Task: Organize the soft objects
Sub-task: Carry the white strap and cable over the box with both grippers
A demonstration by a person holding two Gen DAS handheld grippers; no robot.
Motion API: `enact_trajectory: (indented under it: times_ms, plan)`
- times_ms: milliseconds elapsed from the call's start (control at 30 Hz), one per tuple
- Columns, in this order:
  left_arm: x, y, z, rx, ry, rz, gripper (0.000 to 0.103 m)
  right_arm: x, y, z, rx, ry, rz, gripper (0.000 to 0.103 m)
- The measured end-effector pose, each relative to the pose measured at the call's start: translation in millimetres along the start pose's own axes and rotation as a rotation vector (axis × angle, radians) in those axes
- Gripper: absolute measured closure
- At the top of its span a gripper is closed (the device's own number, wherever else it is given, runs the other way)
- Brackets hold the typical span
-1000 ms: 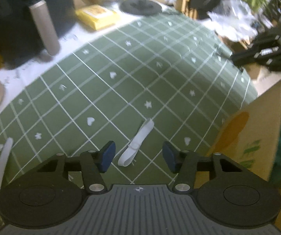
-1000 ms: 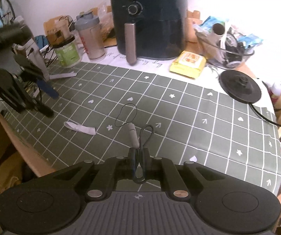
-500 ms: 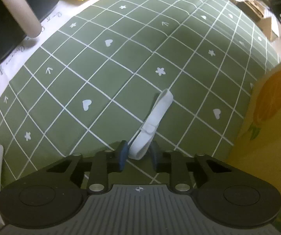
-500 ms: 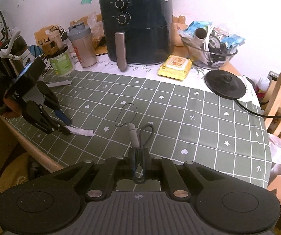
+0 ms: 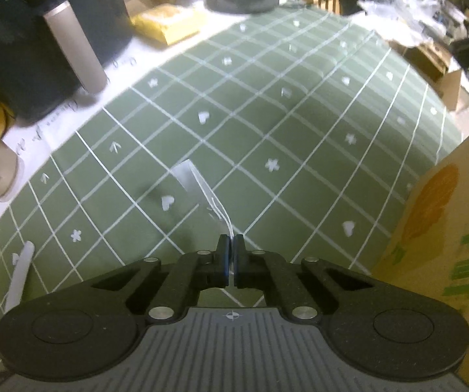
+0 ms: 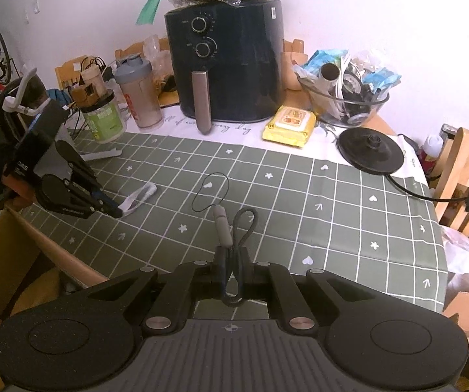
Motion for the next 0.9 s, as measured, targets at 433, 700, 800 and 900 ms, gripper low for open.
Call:
enact_trajectory:
  times_ms: [433, 700, 800, 900]
  plan:
    - [66.6, -4.5, 10.6, 0.134, -0.039, 0.144, 0.101, 19.6, -10.8, -29.0, 0.011, -0.041, 0.038, 0.094]
    - [115.0, 1.1, 23.2, 0.211, -0.055, 0.251, 0.101, 28.0, -9.2, -46.0, 0.018, -0.069, 0.047, 0.094]
    - [132.7, 5.7, 31.8, 0.222, -0.052, 0.289, 0.101, 32.7, -8.9, -52.9, 0.027, -0.080, 0.051, 0.094]
    - [148.4, 9.9, 43.4, 0.232, -0.042, 0.320, 0.101, 36.9, -8.7, -59.0, 0.034, -0.086, 0.058, 0.094]
Point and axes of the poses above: each gripper's, at about its wrist camera, not at the fingertips, and x roughly against the way its jaws point, z to its right, y to its underside, the point moved 6 cm from there along -x, roughly the way its jaws point, and after that the axes turned 3 degrees about x, right-handed, at the moved point
